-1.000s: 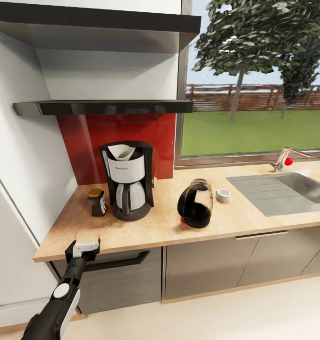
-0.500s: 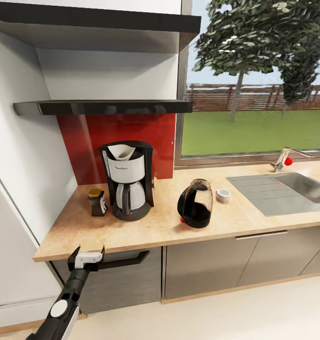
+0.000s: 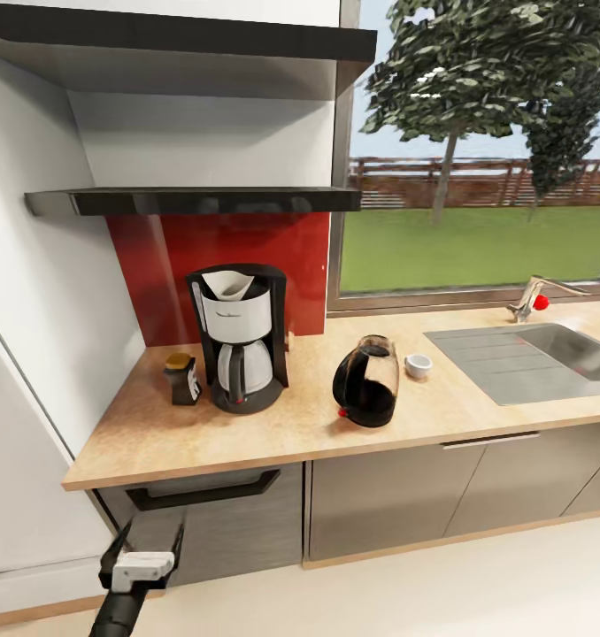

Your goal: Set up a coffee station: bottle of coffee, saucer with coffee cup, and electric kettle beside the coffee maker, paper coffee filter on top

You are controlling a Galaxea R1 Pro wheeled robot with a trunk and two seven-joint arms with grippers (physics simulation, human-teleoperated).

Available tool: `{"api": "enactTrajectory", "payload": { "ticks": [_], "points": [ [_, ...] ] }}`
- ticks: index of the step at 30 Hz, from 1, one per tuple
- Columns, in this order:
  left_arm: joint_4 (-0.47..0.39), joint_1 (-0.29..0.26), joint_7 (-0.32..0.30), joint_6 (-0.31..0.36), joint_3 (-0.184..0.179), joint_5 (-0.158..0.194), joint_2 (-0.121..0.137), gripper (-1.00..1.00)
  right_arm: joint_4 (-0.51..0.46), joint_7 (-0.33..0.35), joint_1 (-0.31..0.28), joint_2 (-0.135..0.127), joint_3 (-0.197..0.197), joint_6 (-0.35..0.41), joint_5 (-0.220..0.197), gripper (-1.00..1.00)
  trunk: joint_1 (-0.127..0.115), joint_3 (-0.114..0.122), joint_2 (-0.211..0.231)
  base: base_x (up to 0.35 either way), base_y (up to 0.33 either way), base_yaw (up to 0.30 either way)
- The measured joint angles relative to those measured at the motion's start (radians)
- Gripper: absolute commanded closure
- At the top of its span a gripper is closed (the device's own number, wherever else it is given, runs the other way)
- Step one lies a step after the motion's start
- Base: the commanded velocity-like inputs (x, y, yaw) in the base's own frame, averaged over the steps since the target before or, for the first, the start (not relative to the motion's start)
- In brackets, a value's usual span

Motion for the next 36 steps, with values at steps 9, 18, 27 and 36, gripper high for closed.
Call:
{"api": "enactTrajectory", "payload": {
  "ticks": [9,18,27,36],
  "points": [
    [0.093,0.093,0.007,-0.074,0.006,0.0,0.001,-1.0,-0.02,0.001,0.0,0.001,0.0,0.0,0.0,-1.0,0.0,0.0,0.0,0.0,0.0,0.0],
    [0.324,0.099,0.006,-0.064,0.011,-0.007,0.011,-1.0,-0.052,0.001,0.0,0.002,0.0,0.0,0.0,-1.0,0.0,0.0,0.0,0.0,0.0,0.0],
    [0.632,0.094,0.019,-0.048,0.007,-0.01,0.014,-1.0,-0.058,0.001,0.0,0.034,0.001,-0.033,0.0,-1.0,0.0,0.0,0.0,0.0,0.0,0.0],
    [0.769,0.095,0.159,0.065,0.007,-0.01,0.023,-1.0,-0.058,-0.001,0.0,0.035,-0.009,-0.084,-0.014,-1.0,0.0,0.0,0.0,0.0,0.0,0.0]
  ]
}}
